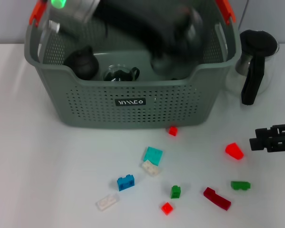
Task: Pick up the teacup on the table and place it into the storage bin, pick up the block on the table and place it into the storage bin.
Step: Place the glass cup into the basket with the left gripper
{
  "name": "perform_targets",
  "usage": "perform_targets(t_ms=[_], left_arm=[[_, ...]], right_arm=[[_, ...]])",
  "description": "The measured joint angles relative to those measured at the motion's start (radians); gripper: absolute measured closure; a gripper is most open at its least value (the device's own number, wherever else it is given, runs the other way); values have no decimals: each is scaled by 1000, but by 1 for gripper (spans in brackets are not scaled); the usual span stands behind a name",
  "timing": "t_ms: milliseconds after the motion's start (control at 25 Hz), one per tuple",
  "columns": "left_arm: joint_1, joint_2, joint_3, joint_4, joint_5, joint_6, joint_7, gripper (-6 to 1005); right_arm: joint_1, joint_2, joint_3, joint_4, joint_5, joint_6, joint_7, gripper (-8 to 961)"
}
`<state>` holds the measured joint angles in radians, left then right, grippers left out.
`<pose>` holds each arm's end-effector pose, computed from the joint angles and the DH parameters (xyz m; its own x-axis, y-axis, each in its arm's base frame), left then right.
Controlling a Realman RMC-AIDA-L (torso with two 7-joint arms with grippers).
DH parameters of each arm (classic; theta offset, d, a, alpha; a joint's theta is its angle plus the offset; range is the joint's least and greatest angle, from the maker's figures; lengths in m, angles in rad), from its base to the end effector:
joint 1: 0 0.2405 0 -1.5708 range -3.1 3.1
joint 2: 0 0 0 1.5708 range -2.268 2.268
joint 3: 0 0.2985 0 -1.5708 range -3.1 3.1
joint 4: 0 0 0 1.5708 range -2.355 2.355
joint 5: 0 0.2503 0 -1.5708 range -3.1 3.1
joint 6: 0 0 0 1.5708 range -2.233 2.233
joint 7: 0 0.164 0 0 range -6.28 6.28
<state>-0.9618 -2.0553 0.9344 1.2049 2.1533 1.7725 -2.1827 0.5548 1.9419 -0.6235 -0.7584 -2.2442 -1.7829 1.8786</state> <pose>-0.0522 0.4552 0.0214 0.9494 0.2572 0.1802 0.2671 -0.9631 -0.0325 0.3345 0.3791 0.0397 0.6463 -0.7063 -0.2888 -0.7308 -0.6819 0.0321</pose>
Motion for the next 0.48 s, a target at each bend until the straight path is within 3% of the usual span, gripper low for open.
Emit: perform_targets(t_ms=[80,240,320,480], left_arm=[[-29,32,28,-39,69,-144,-33,958],[-105,62,49,-172,217,-354,-69,959],[-141,65,51,-254,280,-437,-72,959],[-182,43,82,-371,394,-581,-77,959]], right_arm=[[2,0,-1,-2,-1,1,0,270],[8,-4,0,-3,-2,-1,0,270],[10,-4,-1,-4,-2,-1,-1,270],[11,-5,-6,-4,-2,3,-1,270]])
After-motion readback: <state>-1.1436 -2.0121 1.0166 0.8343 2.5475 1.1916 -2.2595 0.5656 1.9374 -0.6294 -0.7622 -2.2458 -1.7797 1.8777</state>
